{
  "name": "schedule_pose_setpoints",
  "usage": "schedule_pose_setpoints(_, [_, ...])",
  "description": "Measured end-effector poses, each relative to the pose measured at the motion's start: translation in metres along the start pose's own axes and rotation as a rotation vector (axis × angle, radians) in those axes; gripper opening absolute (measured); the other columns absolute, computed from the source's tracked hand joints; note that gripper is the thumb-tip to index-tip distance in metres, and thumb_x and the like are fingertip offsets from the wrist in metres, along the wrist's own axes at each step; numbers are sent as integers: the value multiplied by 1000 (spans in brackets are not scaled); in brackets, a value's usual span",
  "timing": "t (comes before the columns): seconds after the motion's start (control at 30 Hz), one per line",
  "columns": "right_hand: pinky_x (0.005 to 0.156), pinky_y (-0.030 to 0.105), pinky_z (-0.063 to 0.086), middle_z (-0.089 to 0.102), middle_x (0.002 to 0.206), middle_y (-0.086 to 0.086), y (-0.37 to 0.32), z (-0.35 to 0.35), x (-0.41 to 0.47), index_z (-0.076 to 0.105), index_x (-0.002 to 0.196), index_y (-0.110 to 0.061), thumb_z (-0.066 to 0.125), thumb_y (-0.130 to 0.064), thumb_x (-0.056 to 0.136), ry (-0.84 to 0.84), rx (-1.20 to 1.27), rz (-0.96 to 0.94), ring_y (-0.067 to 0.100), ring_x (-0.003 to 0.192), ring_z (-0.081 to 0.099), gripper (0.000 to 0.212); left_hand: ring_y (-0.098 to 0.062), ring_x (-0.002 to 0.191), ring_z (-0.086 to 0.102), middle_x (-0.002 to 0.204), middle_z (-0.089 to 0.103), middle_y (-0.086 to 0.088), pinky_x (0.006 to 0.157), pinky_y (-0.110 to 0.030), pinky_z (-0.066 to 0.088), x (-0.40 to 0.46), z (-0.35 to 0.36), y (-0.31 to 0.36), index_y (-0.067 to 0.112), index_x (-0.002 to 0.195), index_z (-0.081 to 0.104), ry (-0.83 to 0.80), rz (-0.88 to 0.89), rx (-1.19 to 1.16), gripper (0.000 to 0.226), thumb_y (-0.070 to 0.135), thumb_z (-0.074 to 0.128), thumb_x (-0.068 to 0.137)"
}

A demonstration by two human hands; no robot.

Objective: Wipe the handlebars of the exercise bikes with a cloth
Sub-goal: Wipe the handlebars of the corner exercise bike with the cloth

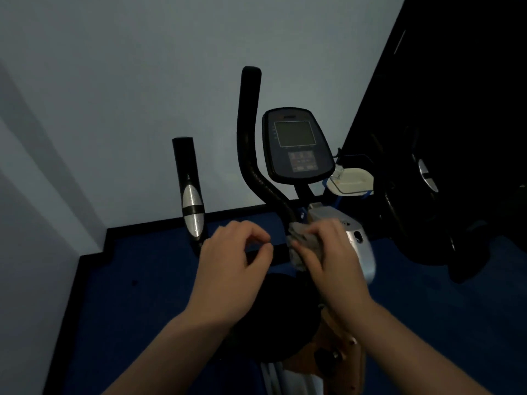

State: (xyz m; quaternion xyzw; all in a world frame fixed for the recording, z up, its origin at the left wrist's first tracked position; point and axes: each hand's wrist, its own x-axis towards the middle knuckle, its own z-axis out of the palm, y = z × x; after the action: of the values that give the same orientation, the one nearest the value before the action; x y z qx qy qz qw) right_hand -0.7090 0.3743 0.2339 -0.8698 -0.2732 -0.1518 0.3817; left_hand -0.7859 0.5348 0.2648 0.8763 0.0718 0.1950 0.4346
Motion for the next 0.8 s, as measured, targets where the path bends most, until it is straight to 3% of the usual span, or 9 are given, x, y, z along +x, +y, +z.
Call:
schedule_pose_setpoints(0.1, [63, 21, 37, 43, 97, -3, -13, 7, 54, 51, 95, -15, 63, -22, 89, -34, -32, -39, 3, 77, 43, 15, -3, 94, 50, 96, 58, 17, 90, -37, 45, 1, 8, 3, 31, 97, 62, -2, 16, 92, 12, 27, 62, 85])
schedule_pose_setpoints(0.23, [70, 20, 40, 46, 102, -2, -8, 6, 35, 51, 95, -18, 63, -20, 89, -35, 92, 9, 3, 83, 48, 14, -6, 99, 50, 99, 59, 14, 92, -35, 44, 0, 14, 1, 28, 98, 62, 9, 20, 185, 16, 22, 66, 84])
schedule_pose_setpoints(0.4, [73, 8, 40, 47, 94, -17, 1, -1, -53, 51, 89, -32, 65, -21, 88, 44, 228, 119, -2, 91, 51, 17, 1, 99, 46, 100, 58, 19, 91, -26, 41, -6, 14, -1, 30, 99, 63, 43, 1, 171, 13, 26, 63, 87])
schedule_pose_setpoints(0.57, [69, 7, 39, 44, 94, -9, 2, 2, 9, 52, 90, -20, 63, -24, 90, 39, 123, 32, -5, 88, 48, 12, 2, 101, 45, 100, 57, 20, 87, -21, 37, -2, 14, 2, 32, 100, 63, 46, -16, 201, 12, 29, 60, 89])
schedule_pose_setpoints(0.67, [69, 14, 40, 46, 95, -9, 5, 5, -18, 50, 90, -27, 62, -29, 90, 52, 201, 71, 1, 88, 50, 12, 2, 86, 47, 93, 54, 24, 76, -16, 35, -8, 16, 3, 31, 98, 63, 77, -33, 177, 10, 28, 60, 89])
schedule_pose_setpoints(0.8, [71, 11, 40, 47, 93, -16, 10, -4, -57, 48, 89, -39, 60, -38, 86, 4, 279, 72, 1, 89, 52, 12, 6, 72, 46, 91, 51, 29, 68, -15, 34, -13, 14, 2, 33, 96, 63, 85, -46, 123, 10, 27, 61, 89])
